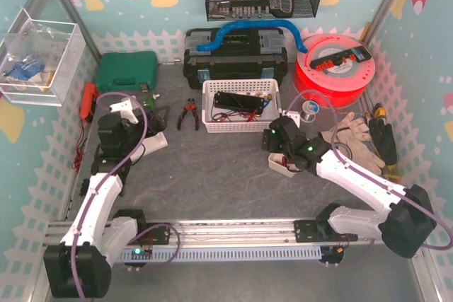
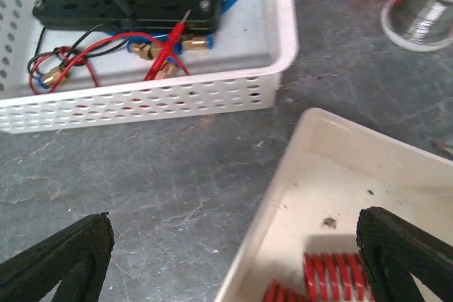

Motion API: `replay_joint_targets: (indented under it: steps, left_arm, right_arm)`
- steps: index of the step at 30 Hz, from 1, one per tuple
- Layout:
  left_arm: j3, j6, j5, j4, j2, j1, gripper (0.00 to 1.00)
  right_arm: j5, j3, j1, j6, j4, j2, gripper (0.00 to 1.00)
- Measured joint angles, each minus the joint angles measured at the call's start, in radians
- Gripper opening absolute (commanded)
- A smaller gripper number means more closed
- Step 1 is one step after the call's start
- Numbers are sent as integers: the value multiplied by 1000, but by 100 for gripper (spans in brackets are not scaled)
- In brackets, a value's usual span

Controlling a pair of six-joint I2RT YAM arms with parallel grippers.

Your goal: Install the large spring

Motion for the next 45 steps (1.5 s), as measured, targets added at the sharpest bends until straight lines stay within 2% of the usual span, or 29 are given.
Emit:
replay_joint_targets:
  steps: [4, 8, 11, 14, 18, 21, 28, 32, 41, 45]
  left_arm:
    - [-4, 53, 77, -11, -51, -5, 99]
    - [-52, 91, 50, -10, -131, -5, 99]
    - [-82, 123, -31, -48, -167, -23, 99]
    - [-53, 150, -71, -98, -105, -61, 99]
    - [-6, 72, -85, -200, -56, -67, 99]
    - [51, -14, -81, -249, -72, -68, 99]
    - [144, -82, -61, -348, -75, -68, 99]
    - [173, -78, -47, -406, -73, -68, 99]
    - [231, -16, 10, -454, -59, -71, 99]
    - [221, -9, 27, -458, -72, -78, 99]
  right_arm:
    - [68, -15, -18, 10, -27, -57, 91]
    - [135, -49, -48, -3, -44, -80, 82]
    - [111, -54, -56, 3, -65, -102, 78]
    - [25, -45, -75, 42, -110, -112, 73]
    - [-80, 40, -104, 99, -253, -53, 67]
    - [-131, 147, -119, 138, -365, 8, 67]
    - [-186, 244, -207, 220, -447, 85, 65]
    - [-233, 255, -274, 340, -462, 147, 63]
    - [-353, 282, -277, 780, -448, 290, 51]
    - [-352, 284, -277, 939, -427, 307, 50]
